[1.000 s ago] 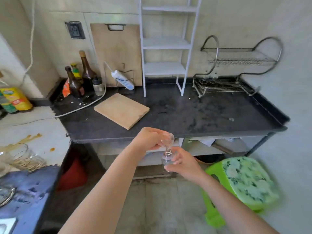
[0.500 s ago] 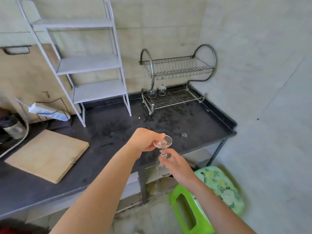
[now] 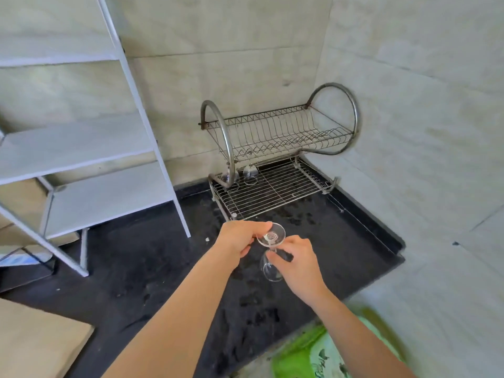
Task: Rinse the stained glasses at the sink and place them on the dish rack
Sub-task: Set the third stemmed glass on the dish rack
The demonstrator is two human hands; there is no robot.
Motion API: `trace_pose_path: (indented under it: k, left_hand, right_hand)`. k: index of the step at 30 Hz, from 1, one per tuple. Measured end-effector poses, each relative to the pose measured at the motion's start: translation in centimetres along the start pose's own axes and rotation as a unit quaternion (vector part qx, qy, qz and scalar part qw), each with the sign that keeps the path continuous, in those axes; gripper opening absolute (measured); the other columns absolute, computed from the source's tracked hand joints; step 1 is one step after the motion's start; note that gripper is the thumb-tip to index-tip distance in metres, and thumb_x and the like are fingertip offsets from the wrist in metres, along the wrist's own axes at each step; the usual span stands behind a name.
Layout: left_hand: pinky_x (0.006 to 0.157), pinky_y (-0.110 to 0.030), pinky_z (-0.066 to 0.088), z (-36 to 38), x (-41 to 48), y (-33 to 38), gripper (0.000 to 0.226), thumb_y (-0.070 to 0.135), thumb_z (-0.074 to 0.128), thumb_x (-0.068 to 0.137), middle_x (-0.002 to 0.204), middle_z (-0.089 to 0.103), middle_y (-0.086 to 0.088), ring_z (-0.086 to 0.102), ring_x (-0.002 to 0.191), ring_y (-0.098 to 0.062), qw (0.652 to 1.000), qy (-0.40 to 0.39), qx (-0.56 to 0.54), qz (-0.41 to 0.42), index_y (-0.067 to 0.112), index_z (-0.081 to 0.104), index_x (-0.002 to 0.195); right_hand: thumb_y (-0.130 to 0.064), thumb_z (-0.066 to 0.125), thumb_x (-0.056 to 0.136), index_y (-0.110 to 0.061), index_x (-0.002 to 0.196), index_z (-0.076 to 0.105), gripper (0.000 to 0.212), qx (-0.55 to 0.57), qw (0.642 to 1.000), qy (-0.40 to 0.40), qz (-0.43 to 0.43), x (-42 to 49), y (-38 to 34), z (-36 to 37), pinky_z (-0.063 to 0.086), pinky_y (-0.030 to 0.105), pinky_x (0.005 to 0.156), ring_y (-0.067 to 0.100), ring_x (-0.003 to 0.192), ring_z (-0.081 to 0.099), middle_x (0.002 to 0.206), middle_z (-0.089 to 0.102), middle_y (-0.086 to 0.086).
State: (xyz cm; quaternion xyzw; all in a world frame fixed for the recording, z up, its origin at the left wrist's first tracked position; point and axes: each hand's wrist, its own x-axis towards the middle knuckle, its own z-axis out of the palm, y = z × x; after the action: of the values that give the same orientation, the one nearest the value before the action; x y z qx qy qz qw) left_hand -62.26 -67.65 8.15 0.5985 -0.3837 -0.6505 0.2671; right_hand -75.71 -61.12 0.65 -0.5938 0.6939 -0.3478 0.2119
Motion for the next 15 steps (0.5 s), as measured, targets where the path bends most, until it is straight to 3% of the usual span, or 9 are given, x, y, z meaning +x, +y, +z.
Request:
trace_pose_path:
  k: [5, 8, 10, 13, 15]
  left_hand:
    - [0.063, -0.022, 0.042, 0.8, 5.1, 2.6, 0.015, 0.029, 0.068, 0.085, 0.082, 0.068, 0.0, 0.047, 0.064, -0.009, 1.0, 0.0, -0.026, 0.011, 0.016, 0.074, 0.088]
    - [0.071, -0.024, 0.046, 0.5, 7.9, 2.9, 0.012, 0.029, 0.064, 0.088, 0.089, 0.071, 0.002, 0.053, 0.073, -0.009, 0.999, 0.029, -0.023, 0.001, 0.02, 0.071, 0.085]
    - [0.073, -0.028, 0.044, -0.1, 10.2, 2.0, 0.015, 0.029, 0.058, 0.092, 0.092, 0.068, 0.001, 0.054, 0.072, -0.008, 0.995, 0.085, 0.046, 0.031, 0.02, 0.071, 0.093]
    - [0.061, -0.023, 0.044, -0.8, 13.2, 0.7, 0.031, 0.026, 0.045, 0.099, 0.105, 0.062, 0.003, 0.052, 0.067, -0.002, 0.965, 0.147, 0.201, 0.085, 0.019, 0.059, 0.126]
    - [0.064, -0.025, 0.051, -0.8, 15.4, 0.2, 0.036, 0.025, 0.046, 0.099, 0.116, 0.06, -0.001, 0.06, 0.079, -0.011, 0.943, 0.161, 0.27, 0.11, 0.017, 0.052, 0.133]
  right_hand:
    - [-0.025, 0.069, 0.085, -0.012, 0.089, 0.074, 0.015, -0.038, 0.999, 0.005, -0.015, 6.8, 0.9, -0.1, 0.039, 0.027, 0.075, 0.016, 0.087, 0.053, 0.087, 0.066, -0.003]
    - [-0.021, 0.069, 0.085, -0.009, 0.083, 0.073, 0.013, -0.022, 1.0, 0.005, 0.012, 10.8, 2.3, 0.0, 0.042, 0.028, 0.073, 0.017, 0.083, 0.056, 0.084, 0.064, -0.001]
    - [-0.019, 0.069, 0.086, -0.009, 0.082, 0.071, 0.011, -0.006, 1.0, 0.003, 0.023, 13.5, 3.4, 0.1, 0.039, 0.026, 0.069, 0.015, 0.076, 0.054, 0.076, 0.058, -0.007]
    - [-0.019, 0.068, 0.086, -0.009, 0.087, 0.073, 0.011, 0.004, 0.999, -0.012, 0.031, 17.6, 5.1, 0.6, 0.038, 0.022, 0.066, 0.012, 0.072, 0.053, 0.078, 0.059, -0.004]
    - [-0.017, 0.068, 0.087, -0.009, 0.092, 0.074, 0.012, 0.015, 0.999, -0.015, 0.027, 20.2, 5.9, 0.9, 0.043, 0.024, 0.071, 0.016, 0.079, 0.059, 0.085, 0.063, -0.001]
